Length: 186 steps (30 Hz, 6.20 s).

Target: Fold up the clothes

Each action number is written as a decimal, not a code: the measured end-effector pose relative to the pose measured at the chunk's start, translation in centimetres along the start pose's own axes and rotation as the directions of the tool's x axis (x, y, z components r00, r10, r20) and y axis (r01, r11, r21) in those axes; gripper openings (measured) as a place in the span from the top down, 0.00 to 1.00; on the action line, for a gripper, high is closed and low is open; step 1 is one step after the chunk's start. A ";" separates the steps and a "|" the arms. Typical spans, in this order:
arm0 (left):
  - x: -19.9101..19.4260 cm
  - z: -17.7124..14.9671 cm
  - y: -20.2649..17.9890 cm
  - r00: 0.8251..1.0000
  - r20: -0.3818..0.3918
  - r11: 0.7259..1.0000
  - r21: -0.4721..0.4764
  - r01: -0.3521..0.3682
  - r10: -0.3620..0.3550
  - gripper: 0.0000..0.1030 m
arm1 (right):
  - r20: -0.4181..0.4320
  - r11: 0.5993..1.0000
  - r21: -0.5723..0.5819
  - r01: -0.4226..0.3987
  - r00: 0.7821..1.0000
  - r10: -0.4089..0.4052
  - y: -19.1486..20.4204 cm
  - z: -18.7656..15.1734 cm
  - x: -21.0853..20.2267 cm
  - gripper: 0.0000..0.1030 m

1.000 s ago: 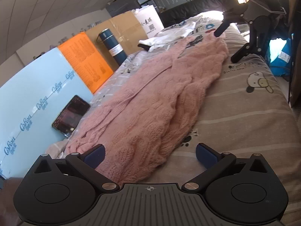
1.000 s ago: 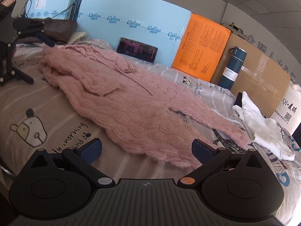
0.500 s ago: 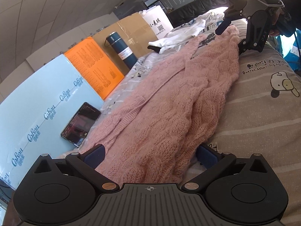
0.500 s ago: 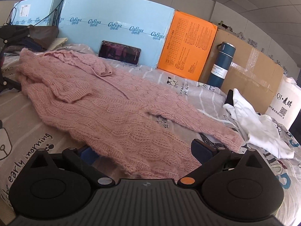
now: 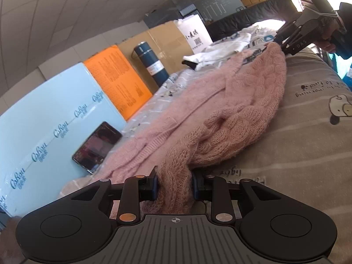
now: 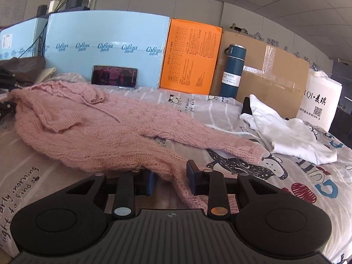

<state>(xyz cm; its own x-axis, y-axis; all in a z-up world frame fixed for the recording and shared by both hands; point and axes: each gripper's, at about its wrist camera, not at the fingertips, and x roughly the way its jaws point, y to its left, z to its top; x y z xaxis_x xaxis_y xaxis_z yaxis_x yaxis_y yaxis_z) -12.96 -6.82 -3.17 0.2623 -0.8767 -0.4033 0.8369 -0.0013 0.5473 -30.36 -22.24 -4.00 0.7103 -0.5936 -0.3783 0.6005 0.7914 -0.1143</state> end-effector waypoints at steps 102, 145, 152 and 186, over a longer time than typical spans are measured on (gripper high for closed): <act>4.2 -4.9 14.2 0.965 -0.030 0.248 -0.964 -0.097 0.262 0.03 | -0.065 0.458 0.882 0.115 0.990 -0.124 -10.8 2.2 10.2 0.26; 6.5 -4.7 12.7 0.969 -0.148 0.382 -0.899 -0.215 0.197 0.03 | -0.004 0.932 0.284 -0.224 0.972 0.235 5.4 7.7 12.5 0.15; 6.5 -4.8 12.8 0.971 -0.144 0.375 -0.903 -0.208 0.191 0.03 | 0.210 0.874 0.464 -0.149 0.976 0.055 2.2 7.3 9.1 0.11; 6.8 -3.2 11.5 0.995 -0.035 0.463 -0.883 -0.076 0.095 0.26 | 0.081 0.841 0.499 0.210 0.954 -0.287 -3.0 7.2 6.3 0.79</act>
<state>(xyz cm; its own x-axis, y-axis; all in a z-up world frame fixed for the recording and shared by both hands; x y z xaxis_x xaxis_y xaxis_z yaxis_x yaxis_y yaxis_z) -0.04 -11.23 -1.99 0.3573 -0.8553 -0.3752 0.7921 0.4903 -0.3634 -25.05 -29.37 0.58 0.5356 -0.8055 -0.2536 0.8374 0.4678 0.2826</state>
